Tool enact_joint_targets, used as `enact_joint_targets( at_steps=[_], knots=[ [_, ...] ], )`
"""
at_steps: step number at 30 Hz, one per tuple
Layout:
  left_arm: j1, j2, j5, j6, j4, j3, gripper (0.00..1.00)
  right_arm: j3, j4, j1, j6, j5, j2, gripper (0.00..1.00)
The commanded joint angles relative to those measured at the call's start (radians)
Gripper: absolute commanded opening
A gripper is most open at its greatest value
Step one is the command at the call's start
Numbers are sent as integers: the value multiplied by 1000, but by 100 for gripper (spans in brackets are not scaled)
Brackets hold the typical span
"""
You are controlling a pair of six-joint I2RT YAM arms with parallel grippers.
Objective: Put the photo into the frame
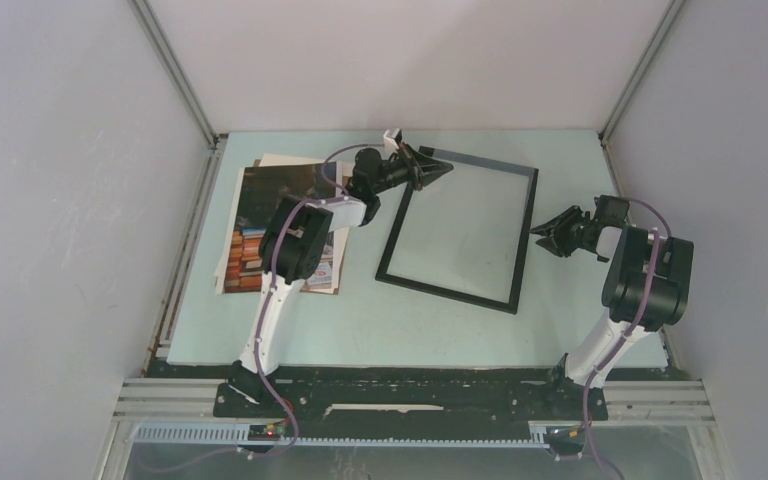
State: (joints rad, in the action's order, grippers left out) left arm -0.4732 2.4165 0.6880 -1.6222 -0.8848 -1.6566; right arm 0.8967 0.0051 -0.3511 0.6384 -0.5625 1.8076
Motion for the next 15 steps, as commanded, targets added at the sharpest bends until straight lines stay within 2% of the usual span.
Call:
enact_joint_targets(
  at_steps=[1, 15],
  knots=[
    [-14, -74, 7, -21, -102, 37, 0, -1, 28, 6, 9, -8, 6, 46],
    [-33, -117, -17, -122, -272, 99, 0, -1, 25, 10, 8, -2, 5, 46]
  ],
)
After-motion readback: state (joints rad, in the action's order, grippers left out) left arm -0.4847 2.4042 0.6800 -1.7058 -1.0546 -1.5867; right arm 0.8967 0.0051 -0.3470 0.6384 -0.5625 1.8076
